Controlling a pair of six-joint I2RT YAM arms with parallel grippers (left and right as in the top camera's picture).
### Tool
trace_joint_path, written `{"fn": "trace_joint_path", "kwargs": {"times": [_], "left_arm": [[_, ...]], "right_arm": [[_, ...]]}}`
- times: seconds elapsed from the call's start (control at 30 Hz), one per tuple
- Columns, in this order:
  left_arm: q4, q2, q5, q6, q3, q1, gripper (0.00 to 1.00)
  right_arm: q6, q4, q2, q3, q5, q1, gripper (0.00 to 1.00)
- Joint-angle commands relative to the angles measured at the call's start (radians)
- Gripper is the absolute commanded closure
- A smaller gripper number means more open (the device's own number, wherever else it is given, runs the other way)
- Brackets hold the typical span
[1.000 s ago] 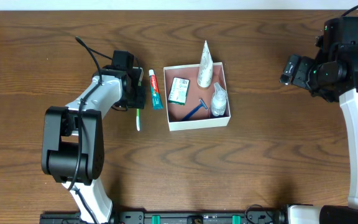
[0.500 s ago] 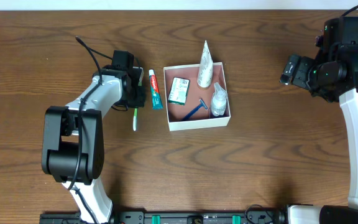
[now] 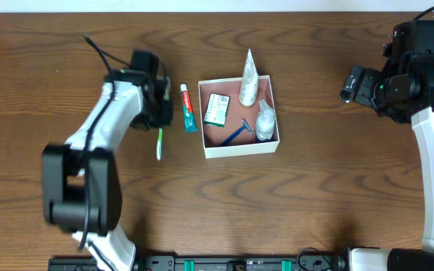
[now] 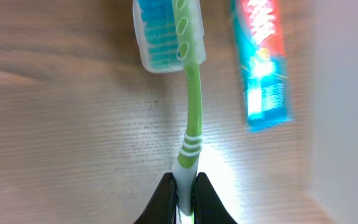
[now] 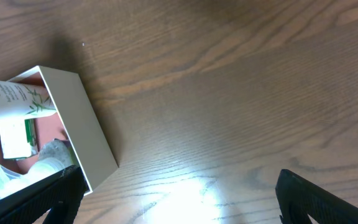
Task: Pack container
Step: 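Place the toothbrush into the box and release it, then move the left gripper to the Colgate toothpaste tube and grasp it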
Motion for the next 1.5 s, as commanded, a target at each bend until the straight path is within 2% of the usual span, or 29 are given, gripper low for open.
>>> {"fn": "trace_joint_path", "kwargs": {"times": [0.0,0.23,0.53,0.63,0.67,0.7,0.73,0.77,0.9,1.17,1.33,1.47], "left_arm": [[-0.034,-0.134,0.005,-0.071,0.082,-0.04,0.94],[-0.01,-0.23,0.004,-0.274,0.082,-0.199,0.94],[0.139,-0.079,-0.048,-0.477,0.052,-0.369,0.94],[0.175,-0.029,-0.05,-0.492,0.052,-0.4,0.93],[0.183,-0.022,-0.061,-0.492,0.052,-0.406,0.92],[0.185,-0.022,-0.08,-0.492,0.052,-0.407,0.84],[0.183,-0.026,-0.103,-0.491,0.054,-0.407,0.71],[0.177,-0.034,-0.124,-0.49,0.057,-0.404,0.63],[0.152,-0.105,-0.135,-0.446,0.066,-0.365,0.51],[0.081,-0.212,-0.14,-0.401,0.065,-0.191,0.42],[0.092,-0.138,-0.139,-0.401,0.048,-0.106,0.37],[0.13,-0.027,-0.122,-0.401,0.047,-0.091,0.36]], "right_arm": [[0.014,0.0,0.002,0.004,-0.001,-0.004,0.01],[0.014,0.0,0.002,0.004,-0.001,-0.004,0.01],[0.014,0.0,0.002,0.004,-0.001,-0.004,0.01],[0.014,0.0,0.002,0.004,-0.001,-0.004,0.01],[0.014,0.0,0.002,0.004,-0.001,-0.004,0.01],[0.014,0.0,0.002,0.004,-0.001,-0.004,0.01],[0.014,0.0,0.002,0.004,-0.001,-0.004,0.01],[0.014,0.0,0.002,0.004,-0.001,-0.004,0.01],[0.014,0.0,0.002,0.004,-0.001,-0.004,0.01],[0.014,0.0,0.002,0.004,0.0,-0.004,0.01],[0.014,0.0,0.002,0.004,0.0,-0.004,0.01],[0.014,0.0,0.002,0.004,0.0,-0.004,0.01]]}}
